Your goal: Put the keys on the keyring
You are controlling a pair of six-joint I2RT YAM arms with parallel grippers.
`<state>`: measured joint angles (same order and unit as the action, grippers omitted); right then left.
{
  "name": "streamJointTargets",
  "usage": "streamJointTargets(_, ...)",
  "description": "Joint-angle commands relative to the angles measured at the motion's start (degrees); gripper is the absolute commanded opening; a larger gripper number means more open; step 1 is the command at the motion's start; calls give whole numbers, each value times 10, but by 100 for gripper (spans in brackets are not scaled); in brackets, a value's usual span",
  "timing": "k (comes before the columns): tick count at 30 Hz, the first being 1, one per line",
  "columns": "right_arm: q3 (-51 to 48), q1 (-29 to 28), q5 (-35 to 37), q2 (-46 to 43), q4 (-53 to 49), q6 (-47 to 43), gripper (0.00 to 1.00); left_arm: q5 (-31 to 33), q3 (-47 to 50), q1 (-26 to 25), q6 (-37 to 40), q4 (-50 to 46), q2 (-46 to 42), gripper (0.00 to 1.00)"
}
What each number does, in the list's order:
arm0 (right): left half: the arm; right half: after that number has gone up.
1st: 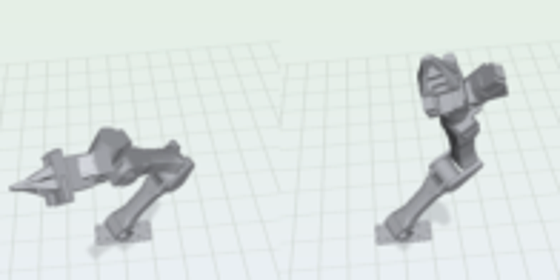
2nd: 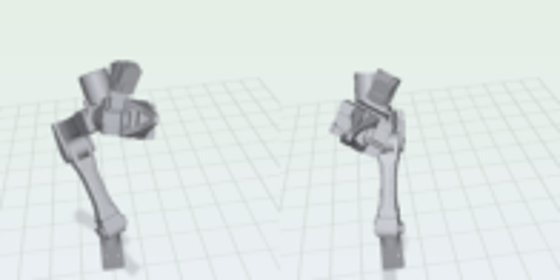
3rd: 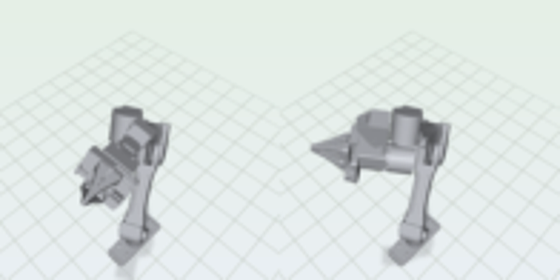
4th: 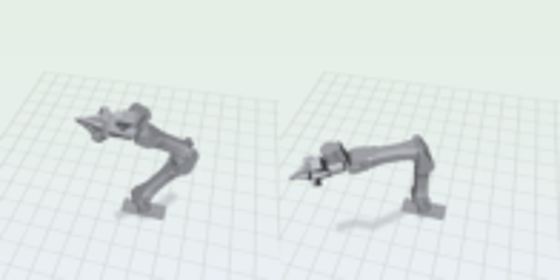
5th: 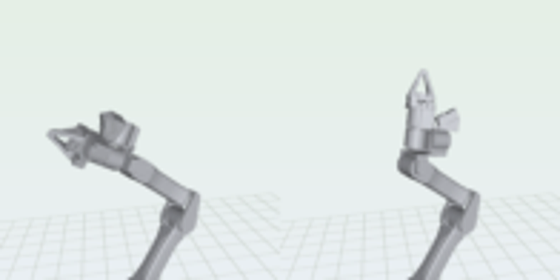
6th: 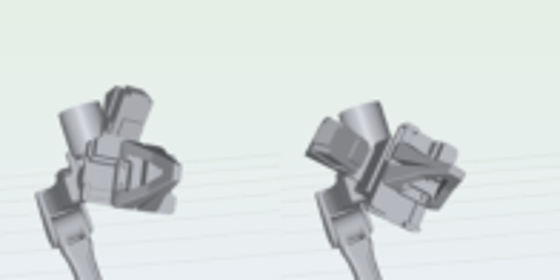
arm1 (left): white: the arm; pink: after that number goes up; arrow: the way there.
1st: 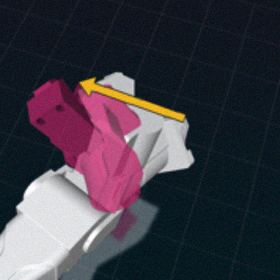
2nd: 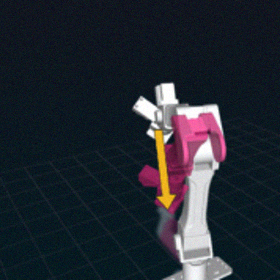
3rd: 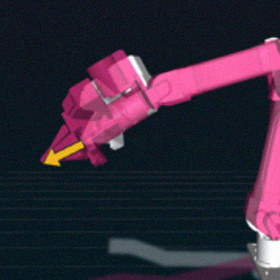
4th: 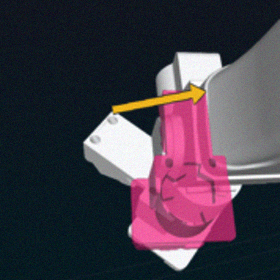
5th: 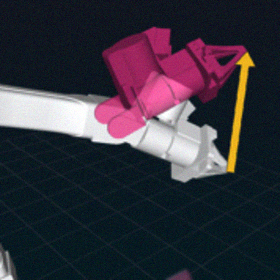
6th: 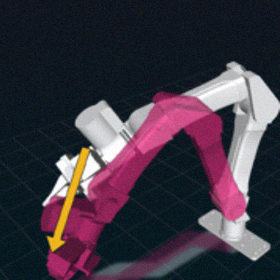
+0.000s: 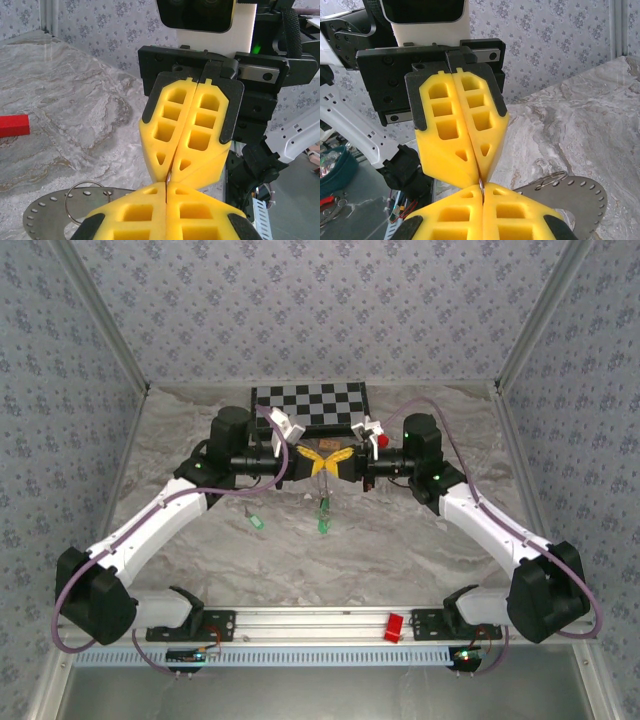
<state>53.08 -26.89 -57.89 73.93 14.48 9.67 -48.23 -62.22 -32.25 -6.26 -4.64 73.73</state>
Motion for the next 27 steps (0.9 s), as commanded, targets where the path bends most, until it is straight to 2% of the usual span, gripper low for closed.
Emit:
streamJointTargets(1, 6, -4, -2, -4, 37, 25, 0, -2, -25, -2, -26, 43, -2, 15)
streamJointTargets(3, -11, 1, 9, -8, 92, 63, 0, 21, -16, 0, -54, 71, -13, 30)
streamJointTargets(4, -21, 4, 16, -10, 124, 86, 0, 34, -5, 1, -73, 95, -21, 33)
streamJointTargets(11, -94, 18, 91, -1, 376, 250, 0, 119, 92, 5, -214, 287, -68, 35)
streamJointTargets(17, -136, 21, 137, 40, 594, 377, 0, 118, 127, 4, -280, 377, -55, 32)
streamJointTargets(20, -131, 19, 135, 60, 639, 413, 0, 108, 131, 5, -309, 412, -39, 32)
streamJointTargets(27, -135, 12, 145, 60, 633, 412, 0, 116, 130, -1, -316, 423, -20, 32)
